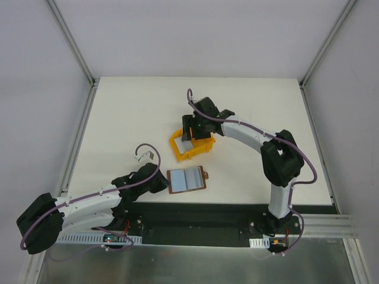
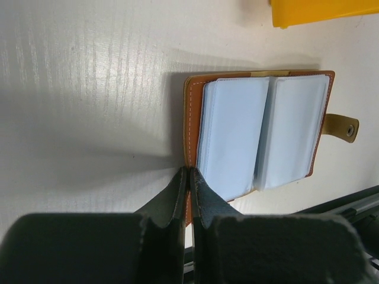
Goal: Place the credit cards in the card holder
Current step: Pick up the credit card from the storage box.
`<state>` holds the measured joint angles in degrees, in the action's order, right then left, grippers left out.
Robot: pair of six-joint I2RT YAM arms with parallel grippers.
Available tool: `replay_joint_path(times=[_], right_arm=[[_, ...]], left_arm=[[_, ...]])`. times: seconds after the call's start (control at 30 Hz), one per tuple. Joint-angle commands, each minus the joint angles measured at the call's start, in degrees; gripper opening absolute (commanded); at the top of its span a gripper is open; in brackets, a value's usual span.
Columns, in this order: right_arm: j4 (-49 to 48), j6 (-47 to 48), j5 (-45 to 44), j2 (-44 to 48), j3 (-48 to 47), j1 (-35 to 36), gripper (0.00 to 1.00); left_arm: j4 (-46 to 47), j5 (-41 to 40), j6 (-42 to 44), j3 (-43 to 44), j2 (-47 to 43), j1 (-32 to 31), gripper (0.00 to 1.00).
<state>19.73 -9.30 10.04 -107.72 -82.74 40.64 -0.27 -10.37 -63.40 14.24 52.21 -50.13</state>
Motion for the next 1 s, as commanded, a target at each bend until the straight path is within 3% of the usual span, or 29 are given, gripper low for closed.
replay_joint_path(times=[0.0, 0.47, 0.97], right_arm=[[1.7, 2.1, 3.9, -3.5, -5.1, -0.7, 0.69], [1.4, 1.8, 11.5, -8.8, -7.1, -1.8, 0.69], [0.2, 1.5, 13.1, -5.2, -5.4, -2.3, 0.52]], left_arm=[[-0.2, 0.9, 2.2, 2.1, 1.1, 1.0, 0.0], [1.4, 2.4, 2.6, 2.3, 2.9, 1.7, 0.0], [2.0, 3.2, 2.6, 2.2, 3.4, 1.9, 0.0]])
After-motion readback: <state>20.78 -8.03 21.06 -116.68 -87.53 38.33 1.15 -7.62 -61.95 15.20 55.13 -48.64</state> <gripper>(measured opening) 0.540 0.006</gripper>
